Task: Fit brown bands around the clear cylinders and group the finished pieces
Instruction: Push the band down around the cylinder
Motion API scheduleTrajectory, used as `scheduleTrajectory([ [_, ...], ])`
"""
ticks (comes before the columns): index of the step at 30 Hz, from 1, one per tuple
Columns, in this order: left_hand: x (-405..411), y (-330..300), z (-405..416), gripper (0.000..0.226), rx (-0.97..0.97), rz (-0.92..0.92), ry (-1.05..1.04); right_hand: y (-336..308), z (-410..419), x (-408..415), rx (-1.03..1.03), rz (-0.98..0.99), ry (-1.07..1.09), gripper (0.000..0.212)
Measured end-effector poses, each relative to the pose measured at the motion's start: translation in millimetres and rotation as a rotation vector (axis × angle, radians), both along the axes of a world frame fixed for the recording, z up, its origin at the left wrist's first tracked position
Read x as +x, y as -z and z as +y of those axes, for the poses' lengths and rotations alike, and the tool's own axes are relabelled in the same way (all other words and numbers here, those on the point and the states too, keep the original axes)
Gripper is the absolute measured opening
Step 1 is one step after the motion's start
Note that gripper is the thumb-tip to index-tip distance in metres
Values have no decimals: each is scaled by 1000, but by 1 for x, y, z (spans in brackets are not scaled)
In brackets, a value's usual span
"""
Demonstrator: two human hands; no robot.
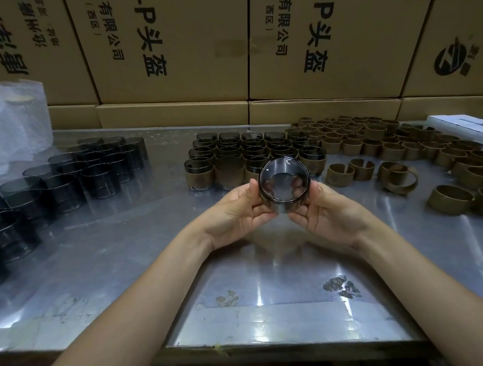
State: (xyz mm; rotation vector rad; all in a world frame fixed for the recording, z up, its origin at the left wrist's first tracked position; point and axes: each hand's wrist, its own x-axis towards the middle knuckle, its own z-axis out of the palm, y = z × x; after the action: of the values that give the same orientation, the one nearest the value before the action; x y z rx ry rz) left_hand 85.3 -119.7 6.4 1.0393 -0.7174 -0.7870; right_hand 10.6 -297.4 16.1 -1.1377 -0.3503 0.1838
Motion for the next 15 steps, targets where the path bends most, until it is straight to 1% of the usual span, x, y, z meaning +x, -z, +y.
scheduleTrajectory([
  [3,0,0,1,81,-5,8,-7,0,0,0,6,-2,14,49],
  [6,2,-2,1,70,2,11,-32,0,-2,2,33,37,50,53],
  [9,3,-7,-2,77,29,44,-129,-2,-1,3,-6,74,148,62],
  [10,2,-8,-3,73,54,37,-188,-2,0,4,-50,67,189,61],
  [11,2,-9,-4,67,84,5,-250,-2,2,4,-112,47,222,55],
  [13,1,-10,-6,61,136,-119,-352,-1,5,5,-243,-4,271,32],
  [14,1,-10,-6,59,150,-194,-397,-1,5,6,-272,-22,289,20],
  [15,1,-10,-7,57,157,-261,-438,1,4,7,-277,-33,306,14],
])
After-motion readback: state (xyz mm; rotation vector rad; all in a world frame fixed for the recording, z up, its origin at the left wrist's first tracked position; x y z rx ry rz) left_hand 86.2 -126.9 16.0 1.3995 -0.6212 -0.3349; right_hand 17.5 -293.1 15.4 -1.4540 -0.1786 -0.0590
